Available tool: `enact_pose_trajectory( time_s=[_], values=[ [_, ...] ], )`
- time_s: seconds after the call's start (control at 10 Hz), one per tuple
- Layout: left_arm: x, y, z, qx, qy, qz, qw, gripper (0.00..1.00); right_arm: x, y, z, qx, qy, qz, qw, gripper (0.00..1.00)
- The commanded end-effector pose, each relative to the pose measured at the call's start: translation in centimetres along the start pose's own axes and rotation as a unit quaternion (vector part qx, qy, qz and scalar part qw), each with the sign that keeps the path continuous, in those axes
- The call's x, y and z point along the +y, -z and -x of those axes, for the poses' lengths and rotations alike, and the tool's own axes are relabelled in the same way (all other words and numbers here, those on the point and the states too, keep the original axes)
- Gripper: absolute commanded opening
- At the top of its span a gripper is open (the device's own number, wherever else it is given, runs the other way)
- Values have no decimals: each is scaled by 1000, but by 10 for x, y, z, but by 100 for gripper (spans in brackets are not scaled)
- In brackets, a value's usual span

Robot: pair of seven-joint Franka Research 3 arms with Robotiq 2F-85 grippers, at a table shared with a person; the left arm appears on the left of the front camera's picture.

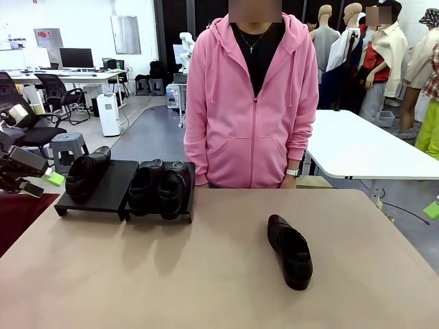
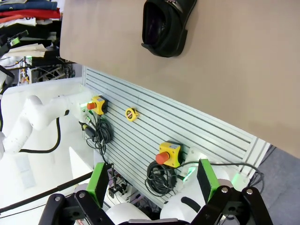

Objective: Organize the shoes by placing them on the stand.
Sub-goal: Place the Shoe from the middle of the table onto the Shoes Stand, then pick up one Shoe and place it in the middle of the table.

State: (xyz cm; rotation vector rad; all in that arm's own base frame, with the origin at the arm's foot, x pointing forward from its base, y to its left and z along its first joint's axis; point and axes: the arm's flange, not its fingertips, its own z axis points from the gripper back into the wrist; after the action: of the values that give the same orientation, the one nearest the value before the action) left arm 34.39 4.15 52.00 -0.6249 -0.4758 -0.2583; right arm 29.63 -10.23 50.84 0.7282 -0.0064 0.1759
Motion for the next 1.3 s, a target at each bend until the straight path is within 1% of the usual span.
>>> enact_pose_trajectory(
  time_s=[0.0, 0.5, 0.6, 0.7, 0.8, 0.9, 1.0, 1.1, 1.2],
  values=[
    [1, 4, 1, -6, 9, 11, 1000, 100, 1, -4, 1, 4, 7, 3, 1000, 100],
    [1, 4, 1, -6, 9, 11, 1000, 100, 0, 0, 0, 0, 0, 0, 1000, 100],
    [1, 4, 1, -6, 9, 11, 1000, 100, 50, 26, -39, 61, -6, 101, 993, 100],
    [1, 4, 1, -6, 9, 11, 1000, 100, 99, 66, -86, 140, -37, 183, 973, 100],
    [1, 4, 1, -6, 9, 11, 1000, 100, 140, 109, -122, 171, -39, 247, 953, 100],
    [1, 4, 1, -6, 9, 11, 1000, 100, 170, 157, -147, 209, -50, 303, 929, 100],
    [1, 4, 1, -6, 9, 11, 1000, 100, 190, 196, -154, 217, -56, 348, 910, 100],
    [1, 4, 1, -6, 9, 11, 1000, 100, 200, 223, -155, 225, -72, 385, 892, 100],
    [1, 4, 1, -6, 9, 11, 1000, 100, 199, 219, -152, 211, -80, 383, 896, 100]
  ],
)
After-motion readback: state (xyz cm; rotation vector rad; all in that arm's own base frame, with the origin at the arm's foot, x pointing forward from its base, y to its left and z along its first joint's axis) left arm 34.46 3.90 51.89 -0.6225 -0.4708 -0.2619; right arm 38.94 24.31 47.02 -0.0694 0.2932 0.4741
